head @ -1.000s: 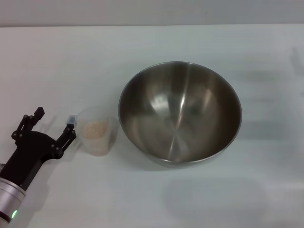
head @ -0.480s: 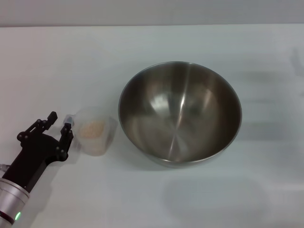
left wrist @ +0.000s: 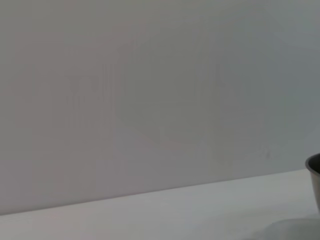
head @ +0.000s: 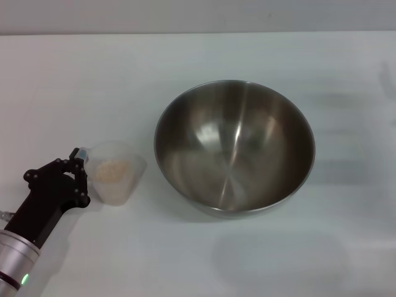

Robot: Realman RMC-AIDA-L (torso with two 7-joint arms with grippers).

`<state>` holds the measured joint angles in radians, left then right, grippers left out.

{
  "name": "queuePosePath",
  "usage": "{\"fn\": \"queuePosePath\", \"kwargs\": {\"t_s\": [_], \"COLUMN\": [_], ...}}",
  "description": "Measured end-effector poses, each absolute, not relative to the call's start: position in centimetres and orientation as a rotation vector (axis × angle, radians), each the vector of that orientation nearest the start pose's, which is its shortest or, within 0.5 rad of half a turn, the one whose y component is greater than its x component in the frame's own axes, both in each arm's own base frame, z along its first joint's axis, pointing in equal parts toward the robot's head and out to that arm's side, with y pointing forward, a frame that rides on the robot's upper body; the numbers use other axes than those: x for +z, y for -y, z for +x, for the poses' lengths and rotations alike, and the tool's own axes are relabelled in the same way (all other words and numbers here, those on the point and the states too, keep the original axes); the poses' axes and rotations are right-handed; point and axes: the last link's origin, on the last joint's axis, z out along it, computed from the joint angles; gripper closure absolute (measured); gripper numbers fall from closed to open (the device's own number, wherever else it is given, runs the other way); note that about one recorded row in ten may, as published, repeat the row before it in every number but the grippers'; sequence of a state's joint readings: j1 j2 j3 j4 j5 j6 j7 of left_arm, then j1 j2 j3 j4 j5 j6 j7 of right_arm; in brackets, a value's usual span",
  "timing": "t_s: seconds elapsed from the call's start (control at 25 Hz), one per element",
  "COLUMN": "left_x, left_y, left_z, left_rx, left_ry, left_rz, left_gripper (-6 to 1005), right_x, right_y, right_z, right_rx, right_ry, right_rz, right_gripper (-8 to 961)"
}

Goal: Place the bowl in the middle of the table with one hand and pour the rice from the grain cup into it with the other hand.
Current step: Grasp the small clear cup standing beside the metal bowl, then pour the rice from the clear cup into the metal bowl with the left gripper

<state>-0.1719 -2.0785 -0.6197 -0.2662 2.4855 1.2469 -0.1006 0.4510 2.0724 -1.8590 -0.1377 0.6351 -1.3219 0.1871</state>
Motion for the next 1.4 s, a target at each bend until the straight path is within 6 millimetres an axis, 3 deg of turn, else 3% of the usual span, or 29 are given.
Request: {"fn": "queuePosePath", "kwargs": {"t_s": [0.2,0.4,0.88,1.4], "left_x": [-7.0,-6.8,-5.3,-8.0], "left_y": [-23.2,-24.0,-27.0,-27.2], "left_z": [-33.2,-32.0,-26.0,-21.8], "left_rx": [-0.680,-0.713,-0.535,-0.219], "left_ry": [0.501,0.440,-0.369,-1.071], "left_rz": [-1.907,-1.885,-1.718,-1.505], "left_gripper": [977,973,965,955], "right_x": [4.2,4.2,4.7,5.2], "right_y": [-33.8,-33.7,-33.5,-33.7], "right_z": [32.8,32.9,32.4,32.5], "right_rx": [0.830,0.829,0.862,0.860], "right_ry": [-0.454,-0.454,-0.412,-0.413], "right_rz": [-1.325,-1.323,-1.305,-1.283], "right_gripper": [192,192,192,192]}}
